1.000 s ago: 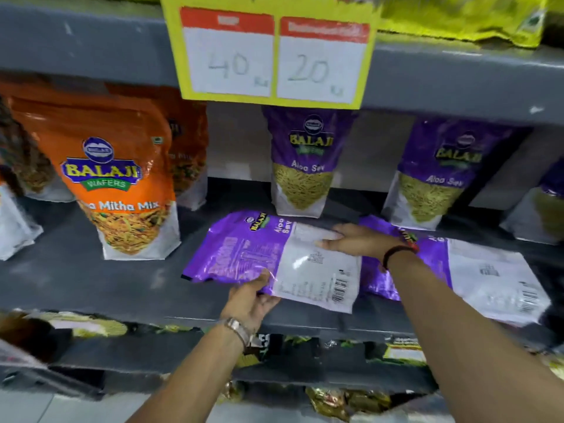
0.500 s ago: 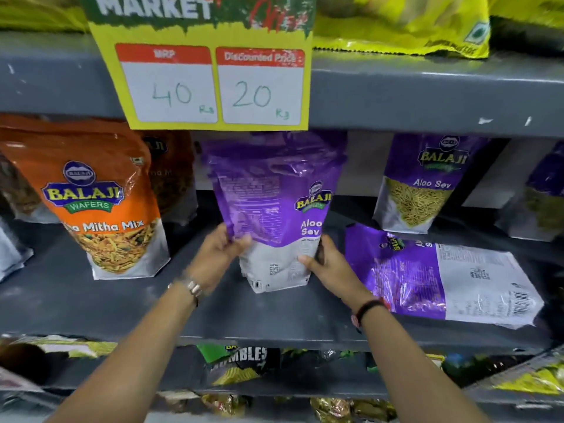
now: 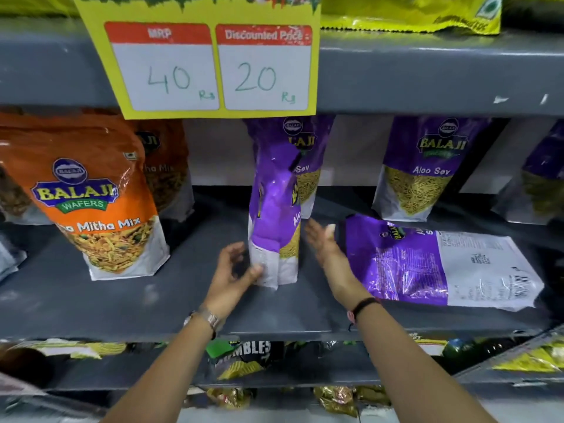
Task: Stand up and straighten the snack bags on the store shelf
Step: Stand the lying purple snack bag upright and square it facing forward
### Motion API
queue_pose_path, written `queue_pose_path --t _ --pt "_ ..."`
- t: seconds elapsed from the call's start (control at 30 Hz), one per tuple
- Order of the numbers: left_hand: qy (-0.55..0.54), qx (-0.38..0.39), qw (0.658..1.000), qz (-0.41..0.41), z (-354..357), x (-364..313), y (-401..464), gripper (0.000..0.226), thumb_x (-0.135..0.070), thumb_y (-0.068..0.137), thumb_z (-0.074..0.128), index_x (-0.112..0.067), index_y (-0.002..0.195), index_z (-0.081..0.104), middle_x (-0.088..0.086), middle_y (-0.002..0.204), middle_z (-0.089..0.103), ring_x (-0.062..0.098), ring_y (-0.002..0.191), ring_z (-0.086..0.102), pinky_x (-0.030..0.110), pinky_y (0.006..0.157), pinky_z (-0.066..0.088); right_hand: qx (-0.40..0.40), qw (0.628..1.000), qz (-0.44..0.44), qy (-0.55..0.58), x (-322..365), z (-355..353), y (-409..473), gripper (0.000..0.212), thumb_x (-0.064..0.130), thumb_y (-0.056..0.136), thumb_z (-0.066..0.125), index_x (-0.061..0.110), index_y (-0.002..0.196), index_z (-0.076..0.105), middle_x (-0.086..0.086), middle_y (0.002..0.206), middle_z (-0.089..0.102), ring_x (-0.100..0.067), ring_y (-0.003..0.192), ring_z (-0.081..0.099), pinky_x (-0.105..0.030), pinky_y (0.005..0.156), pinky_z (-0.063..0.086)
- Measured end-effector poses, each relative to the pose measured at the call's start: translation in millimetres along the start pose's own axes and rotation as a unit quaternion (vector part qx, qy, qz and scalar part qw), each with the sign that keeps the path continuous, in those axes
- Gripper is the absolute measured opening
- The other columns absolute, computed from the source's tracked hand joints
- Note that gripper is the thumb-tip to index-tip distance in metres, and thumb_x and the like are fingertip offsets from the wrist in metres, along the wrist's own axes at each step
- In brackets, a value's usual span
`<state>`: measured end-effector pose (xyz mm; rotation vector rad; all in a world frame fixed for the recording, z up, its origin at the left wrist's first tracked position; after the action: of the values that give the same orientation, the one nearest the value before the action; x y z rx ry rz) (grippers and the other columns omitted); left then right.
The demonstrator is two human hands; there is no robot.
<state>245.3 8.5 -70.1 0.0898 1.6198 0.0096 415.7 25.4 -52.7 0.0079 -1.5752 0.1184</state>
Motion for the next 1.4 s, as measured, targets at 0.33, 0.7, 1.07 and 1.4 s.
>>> queue_pose_path --t 0.33,0.7,1.07,1.4 --pt "0.095 -0.041 0.995 -0.009 10 6 10 0.092 -0.029 0.049 0.080 -0.013 0.123 0.027 0.006 0.125 0.044 0.017 0.111 0.048 0.009 0.086 0.044 -0.039 0.997 -0.015 -0.061 3 -6 13 0.055 0.049 0.092 0.014 0.024 0.140 0.023 0.005 0.151 0.025 -0.008 0.138 0.020 -0.028 0.115 0.012" --pt "0.047 0.072 0.996 0.005 -8 8 26 0.073 -0.049 0.061 0.064 -0.018 0.122 0.036 -0.011 0.116 0.051 -0.015 0.098 0.050 0.004 0.084 0.042 0.024 0.999 -0.034 -0.030 -3 4 14 0.062 0.048 0.077 0.058 0.020 0.129 0.040 0.002 0.130 0.055 -0.005 0.118 0.052 -0.025 0.103 0.041" --pt "0.072 0.001 0.997 0.024 -5 8 25 0.092 -0.050 0.040 0.074 -0.022 0.118 0.035 0.000 0.120 0.049 -0.022 0.097 0.048 0.000 0.082 0.039 0.076 0.996 -0.017 -0.043 4 -1 9 0.038 0.036 0.082 0.058 0.028 0.117 0.048 0.003 0.126 0.058 -0.008 0.114 0.055 -0.034 0.105 0.041" --pt "0.084 -0.381 0.921 0.002 75 4 -54 0.087 -0.019 0.058 0.079 0.010 0.123 0.029 0.004 0.113 0.031 0.035 0.117 0.039 0.031 0.107 0.032 -0.031 0.917 -0.075 -0.392 72 -214 16 0.027 0.014 0.088 0.053 0.003 0.112 0.060 -0.007 0.105 0.062 -0.005 0.086 0.058 -0.002 0.064 0.037"
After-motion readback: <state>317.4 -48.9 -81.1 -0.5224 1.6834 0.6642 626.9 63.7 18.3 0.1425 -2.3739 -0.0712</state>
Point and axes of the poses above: each hand's wrist, its own y-axis towards the middle knuckle, its own z-axis out of the palm, x = y × z, the point moved 9 cm from there along y, towards the middle knuckle
